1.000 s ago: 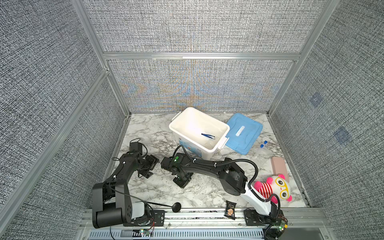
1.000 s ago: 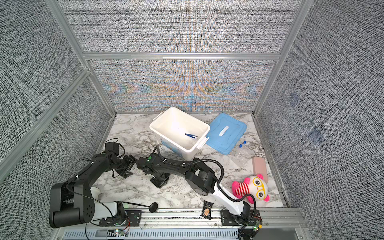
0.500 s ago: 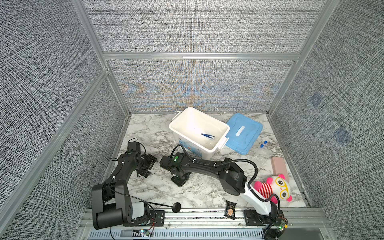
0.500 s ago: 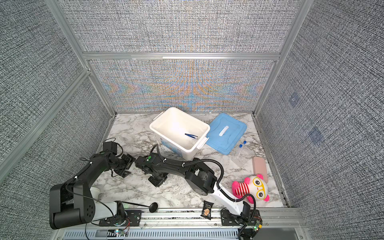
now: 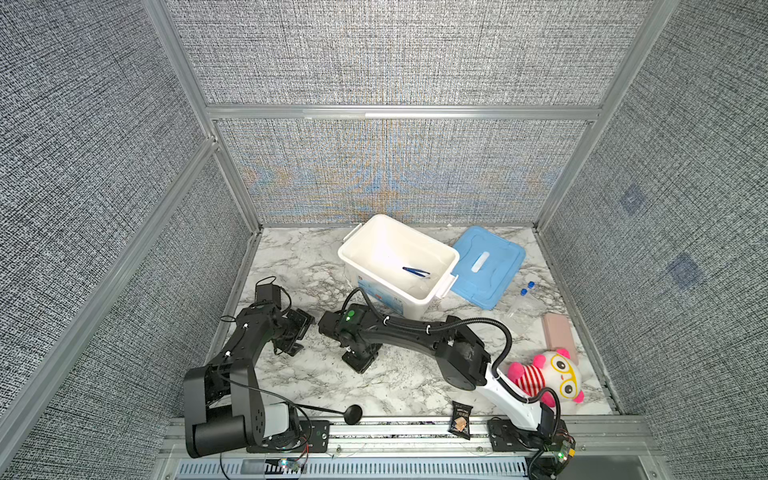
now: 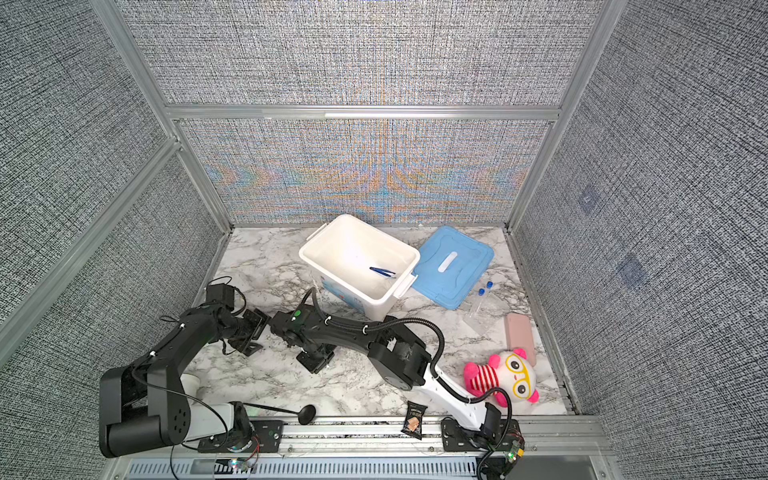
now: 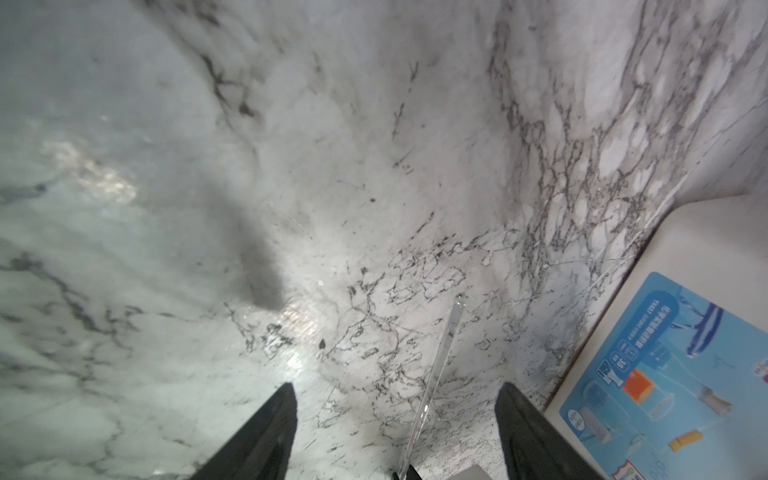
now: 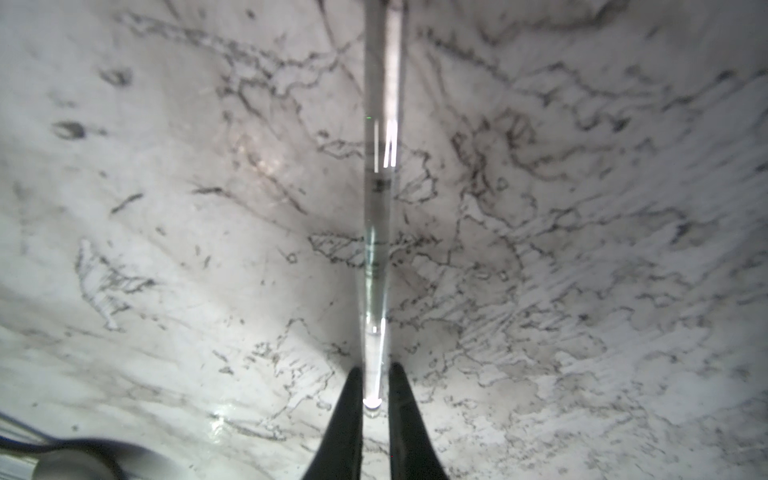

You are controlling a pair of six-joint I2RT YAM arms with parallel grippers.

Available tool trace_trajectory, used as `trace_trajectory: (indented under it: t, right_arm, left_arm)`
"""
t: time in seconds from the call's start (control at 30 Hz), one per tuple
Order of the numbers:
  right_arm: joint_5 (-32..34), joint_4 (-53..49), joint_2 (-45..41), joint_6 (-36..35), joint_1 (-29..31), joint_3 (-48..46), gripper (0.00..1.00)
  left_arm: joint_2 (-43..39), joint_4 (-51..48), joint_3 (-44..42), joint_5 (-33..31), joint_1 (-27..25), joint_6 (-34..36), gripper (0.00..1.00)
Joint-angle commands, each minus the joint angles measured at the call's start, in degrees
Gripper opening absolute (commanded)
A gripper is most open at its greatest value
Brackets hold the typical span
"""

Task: Organize the chemistry lab equipment

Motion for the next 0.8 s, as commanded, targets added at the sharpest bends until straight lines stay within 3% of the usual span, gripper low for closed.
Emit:
trace_trajectory:
  t: [0.0,0.23,0.37,0.77]
  right_arm:
    - [-2.31,1.95,3.2,0.55,-0.14,-0.74,0.11]
    - [-5.01,4.34,-1.46,-1.07,-1.01,-0.22,0.06]
    - [-4.98,5.42,-3.66,-2.05,-1.44,-0.67,0.05]
    - [-5.0,5.05,-5.2,-2.51,-1.72,-2.18,0.04]
  left_arm:
    - [0.02,0.22,-0.09,1.13,0.09,0.19,0.77]
    - [1.88,-1.12,0.88,2.36,0.14,2.65,0.77]
    - [0.76,-1.87,0.75,-0.22,-0.47,3.14,0.76]
    - [2.74,4.52,-3.05,2.82,-4.72,0.54,0.74]
